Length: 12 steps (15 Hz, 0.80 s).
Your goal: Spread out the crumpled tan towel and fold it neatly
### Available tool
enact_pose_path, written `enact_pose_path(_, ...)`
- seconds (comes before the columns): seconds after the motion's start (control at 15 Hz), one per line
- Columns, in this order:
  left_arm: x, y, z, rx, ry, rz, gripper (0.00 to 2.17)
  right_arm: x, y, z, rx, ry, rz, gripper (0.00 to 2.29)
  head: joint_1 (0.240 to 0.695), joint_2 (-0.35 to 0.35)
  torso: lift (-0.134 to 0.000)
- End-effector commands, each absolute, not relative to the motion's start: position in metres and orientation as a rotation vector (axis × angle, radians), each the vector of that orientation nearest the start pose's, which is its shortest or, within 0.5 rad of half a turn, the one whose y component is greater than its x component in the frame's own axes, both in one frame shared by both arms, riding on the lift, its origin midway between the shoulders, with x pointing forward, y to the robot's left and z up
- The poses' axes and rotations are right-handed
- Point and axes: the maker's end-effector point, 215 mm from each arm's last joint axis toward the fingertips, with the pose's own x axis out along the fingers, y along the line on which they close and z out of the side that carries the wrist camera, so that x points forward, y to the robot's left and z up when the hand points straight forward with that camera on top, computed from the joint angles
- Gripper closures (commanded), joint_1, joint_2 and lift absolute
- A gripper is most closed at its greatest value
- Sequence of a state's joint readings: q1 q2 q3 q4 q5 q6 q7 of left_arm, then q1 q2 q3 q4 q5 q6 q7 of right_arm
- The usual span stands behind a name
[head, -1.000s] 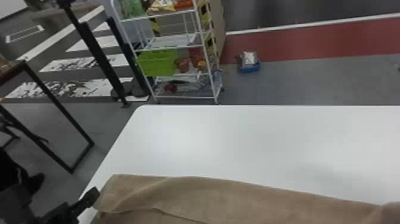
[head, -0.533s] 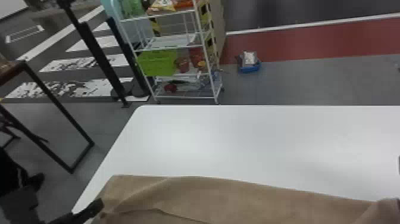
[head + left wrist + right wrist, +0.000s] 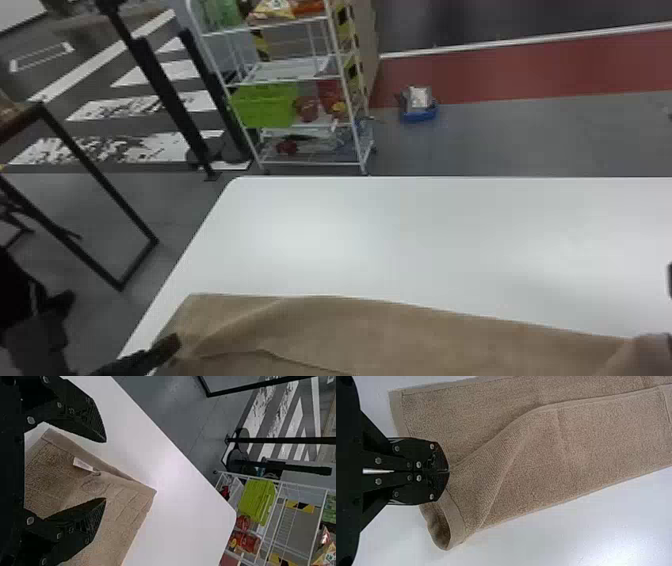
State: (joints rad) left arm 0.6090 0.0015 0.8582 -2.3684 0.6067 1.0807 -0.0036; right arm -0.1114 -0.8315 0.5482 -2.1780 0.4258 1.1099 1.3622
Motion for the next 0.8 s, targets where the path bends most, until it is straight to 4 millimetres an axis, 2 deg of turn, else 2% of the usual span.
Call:
enact_pose_path(0.0, 0.252, 0.505, -0.420, -0.338, 0.693, 0.463, 0.92, 0.343, -0.226, -0.434, -0.751, 1.134, 1.132, 1.19, 0.695, 0.350, -0.122)
enact_pose_path(0.07, 0.253, 0.505, -0.420, -0.338, 0.692, 0.464, 1.29, 0.344, -0.226, -0.434, -0.751, 1.132, 1.132, 1.19, 0.695, 0.350, -0.122)
enact_pose_path(0.13, 0.252, 0.506, -0.420, -0.337, 0.693, 0.466, 1.42, 0.344, -0.226, -0.433, -0.749, 1.132, 1.131, 1.19, 0.695, 0.350, -0.122)
enact_pose_path(0.4, 0.253, 0.510, -0.406, -0.353, 0.659, 0.459, 1.42, 0.345, -0.221, -0.417, -0.754, 1.092, 1.135, 1.19, 0.695, 0.350, -0.122)
enact_pose_path(0.53, 0.253, 0.513, -0.402, -0.359, 0.648, 0.458, 1.42, 0.347, -0.225, -0.406, -0.751, 1.074, 1.124, 1.19, 0.695, 0.350, -0.122)
enact_pose_path(0.73, 0.251, 0.515, -0.395, -0.359, 0.639, 0.459, 1.42, 0.331, -0.228, -0.401, -0.759, 1.069, 1.131, 1.19, 0.695, 0.350, -0.122)
